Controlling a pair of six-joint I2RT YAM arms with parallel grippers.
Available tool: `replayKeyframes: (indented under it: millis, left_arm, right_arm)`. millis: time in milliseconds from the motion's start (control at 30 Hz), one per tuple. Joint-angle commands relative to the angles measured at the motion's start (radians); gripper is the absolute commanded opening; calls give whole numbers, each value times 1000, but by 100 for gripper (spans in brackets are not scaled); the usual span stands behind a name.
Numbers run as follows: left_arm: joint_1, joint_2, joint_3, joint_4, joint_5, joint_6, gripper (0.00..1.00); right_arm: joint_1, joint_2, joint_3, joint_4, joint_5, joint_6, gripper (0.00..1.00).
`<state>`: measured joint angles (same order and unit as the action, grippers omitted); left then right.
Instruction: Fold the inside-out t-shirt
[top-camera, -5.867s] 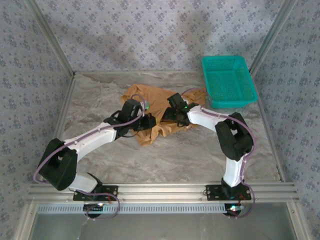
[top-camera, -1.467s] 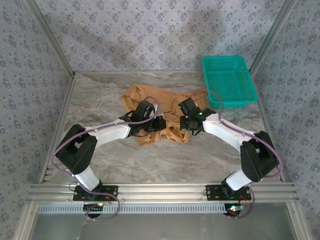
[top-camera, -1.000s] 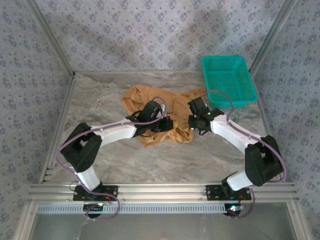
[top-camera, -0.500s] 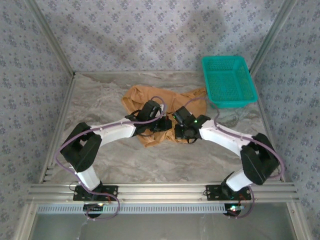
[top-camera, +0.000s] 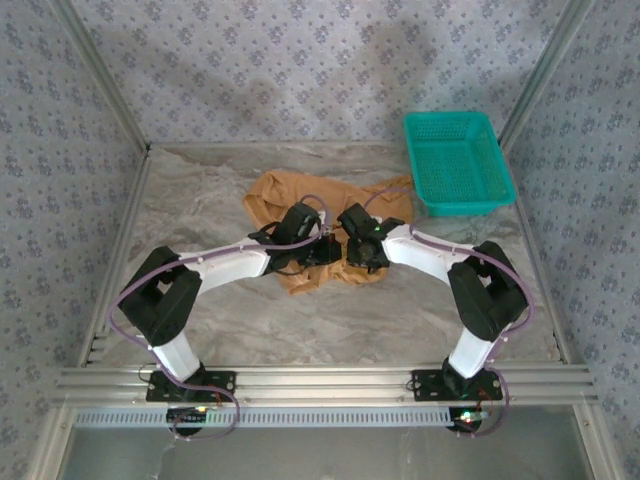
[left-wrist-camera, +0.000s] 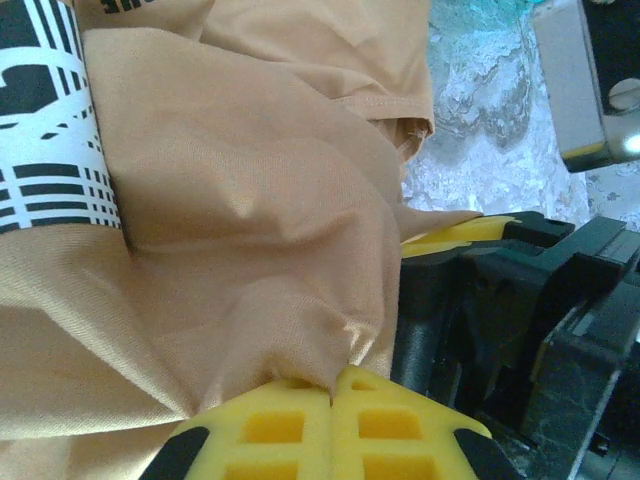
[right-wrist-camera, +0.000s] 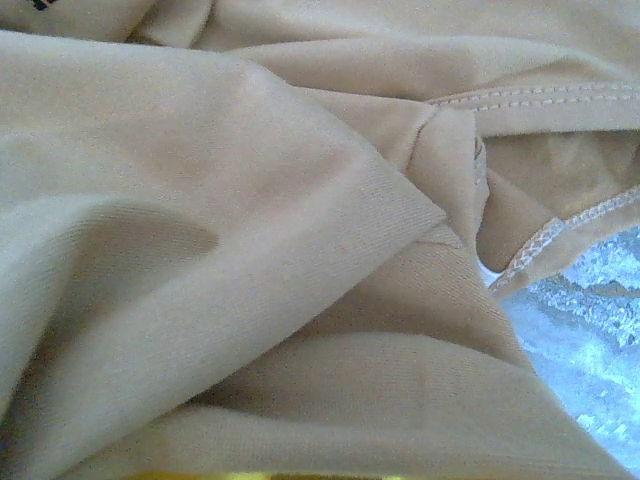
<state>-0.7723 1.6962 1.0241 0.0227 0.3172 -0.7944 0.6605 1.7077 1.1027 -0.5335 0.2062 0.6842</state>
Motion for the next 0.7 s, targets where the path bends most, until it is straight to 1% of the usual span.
replayKeyframes:
  millis: [0,133,233,300,333,400,433,467,567,600,667]
  left_arm:
    - [6,-29,-10,0,-5,15,0]
    - [6,-30,-10,0,-4,14,0]
    - [5,-32,-12,0,-1,12,0]
    - [4,-33,-14,0,-1,12,0]
    - [4,-33,-15,0,-2,12,0]
    - [4,-34,-18,-1,-4,12,0]
    - [4,-35,-18,-4,-7,14,0]
    - [5,-33,-16,-7,-9,16,0]
    - [11,-25,-8,-14,-18,21,0]
    - [14,-18,0,-18,-16,24,0]
    - [28,-2,20,-23,-9,33,0]
  right_arm:
    - [-13,12,20,-5,32,12,37]
    - [-26,40,36,2,29,18,44]
    - [-35,70,53,7,28,26,44]
    - [-42,92,68,6,25,28,37]
    - [-44,97,76,4,25,29,30]
    - [-45,94,81,-2,22,24,12]
    - [-46,87,82,-9,21,22,4]
    - [-44,73,81,-14,19,17,0]
    - [-44,21,82,-44,-10,3,0]
    - [-43,0,117,-57,-31,-7,0]
    - [-42,-44,134,-97,-70,-36,0]
